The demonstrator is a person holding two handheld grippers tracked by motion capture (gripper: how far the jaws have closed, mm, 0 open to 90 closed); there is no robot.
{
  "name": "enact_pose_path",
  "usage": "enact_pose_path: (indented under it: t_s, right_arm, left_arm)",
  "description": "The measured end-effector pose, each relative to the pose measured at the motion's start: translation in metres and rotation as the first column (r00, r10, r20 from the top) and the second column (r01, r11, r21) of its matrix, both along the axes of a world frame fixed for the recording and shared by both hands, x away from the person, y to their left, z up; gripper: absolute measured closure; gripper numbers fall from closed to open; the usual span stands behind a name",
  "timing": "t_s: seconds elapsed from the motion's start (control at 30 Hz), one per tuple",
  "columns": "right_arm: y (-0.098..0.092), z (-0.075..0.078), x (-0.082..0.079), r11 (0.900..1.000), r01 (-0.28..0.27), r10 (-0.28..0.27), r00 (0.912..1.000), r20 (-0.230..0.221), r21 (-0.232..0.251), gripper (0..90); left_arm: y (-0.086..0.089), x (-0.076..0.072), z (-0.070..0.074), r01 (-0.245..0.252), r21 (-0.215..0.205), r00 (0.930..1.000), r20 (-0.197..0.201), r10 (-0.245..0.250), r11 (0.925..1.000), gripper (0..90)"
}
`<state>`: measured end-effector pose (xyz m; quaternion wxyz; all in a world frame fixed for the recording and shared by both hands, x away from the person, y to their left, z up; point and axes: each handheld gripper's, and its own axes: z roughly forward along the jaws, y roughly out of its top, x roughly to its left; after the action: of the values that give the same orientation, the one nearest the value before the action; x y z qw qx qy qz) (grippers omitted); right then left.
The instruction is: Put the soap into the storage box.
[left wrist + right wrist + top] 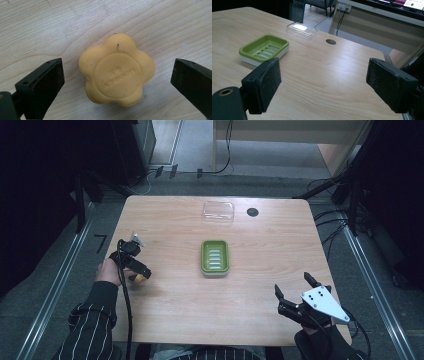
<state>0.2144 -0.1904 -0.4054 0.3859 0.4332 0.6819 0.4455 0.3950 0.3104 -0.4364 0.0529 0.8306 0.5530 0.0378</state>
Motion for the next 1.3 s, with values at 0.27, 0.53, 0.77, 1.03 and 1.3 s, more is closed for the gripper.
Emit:
enact_pose_path:
  t_s: [0.27,0.53,0.77,1.03,1.3]
  right_arm:
    - [0.000,0.000,0.000,1.000,0.002,-0.002,1.0000,-0.001,0.002,13.1]
    - [-0.001,0.000,0.000,1.000,0.004,-0.004,1.0000,0.000,0.006,13.1]
    - [-0.001,0.000,0.000,1.000,0.005,-0.005,1.0000,-0.003,0.005,13.1]
    - [-0.002,0.000,0.000,1.000,0.005,-0.005,1.0000,-0.002,0.009,13.1]
    - [-0.002,0.000,0.000,1.000,0.006,-0.006,1.0000,0.000,0.012,13.1]
  left_arm:
    - [0.002,0.004,-0.005,0.001,0.014,0.9999,-0.017,-0.001,0.9999,1.5]
    - [0.004,0.005,-0.011,-0.003,0.019,0.9997,-0.023,0.003,0.9998,4.0]
    - [0.002,0.004,-0.014,0.006,0.031,0.9995,-0.030,-0.005,0.9995,11.0]
    - [0.000,0.004,-0.014,0.014,0.036,0.9992,-0.036,-0.013,0.9993,19.3]
    - [-0.005,0.002,-0.014,0.013,0.055,0.9997,-0.022,-0.012,0.9984,25.1]
